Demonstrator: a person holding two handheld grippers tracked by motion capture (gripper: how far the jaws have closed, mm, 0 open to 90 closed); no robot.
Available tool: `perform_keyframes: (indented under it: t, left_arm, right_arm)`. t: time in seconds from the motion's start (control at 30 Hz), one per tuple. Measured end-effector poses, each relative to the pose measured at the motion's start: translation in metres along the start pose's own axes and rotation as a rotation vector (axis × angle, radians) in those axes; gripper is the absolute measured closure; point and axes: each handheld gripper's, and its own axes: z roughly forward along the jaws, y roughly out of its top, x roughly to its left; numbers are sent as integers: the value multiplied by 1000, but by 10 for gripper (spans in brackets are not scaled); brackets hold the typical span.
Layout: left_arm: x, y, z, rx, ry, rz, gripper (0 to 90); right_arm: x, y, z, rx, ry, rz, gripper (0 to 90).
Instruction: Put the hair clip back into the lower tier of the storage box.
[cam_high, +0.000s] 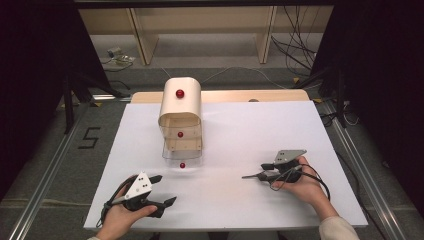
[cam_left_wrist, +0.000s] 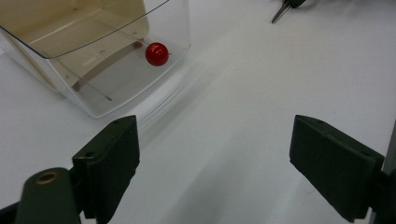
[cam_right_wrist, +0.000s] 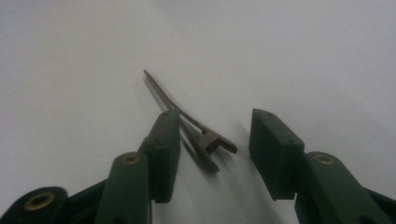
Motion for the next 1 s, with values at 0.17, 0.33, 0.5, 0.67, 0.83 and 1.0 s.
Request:
perform_keyframes:
  t: [0.17, 0.33, 0.5, 0.67, 0.83, 1.0]
  left_arm:
    - [-1, 0, 0, -6, -1, 2, 161]
    - [0, 0, -1, -11, -1, -2, 160]
    - [0, 0, -1, -13, -4, -3, 160]
    - [-1, 1, -1, -17, -4, -3, 161]
    - [-1, 1, -1, -20, -7, -6, 162]
    - [0, 1, -1, -21, -6, -3, 162]
  right_arm:
    - [2, 0, 0, 2, -5, -22, 629]
    - [3, 0, 0, -1, 7, -43, 709]
    - [3, 0, 0, -1, 24, -45, 764]
    - [3, 0, 0, -1, 24, -46, 769]
    - [2, 0, -1, -3, 24, -36, 772]
    - [1, 0, -2, -17, 23, -8, 773]
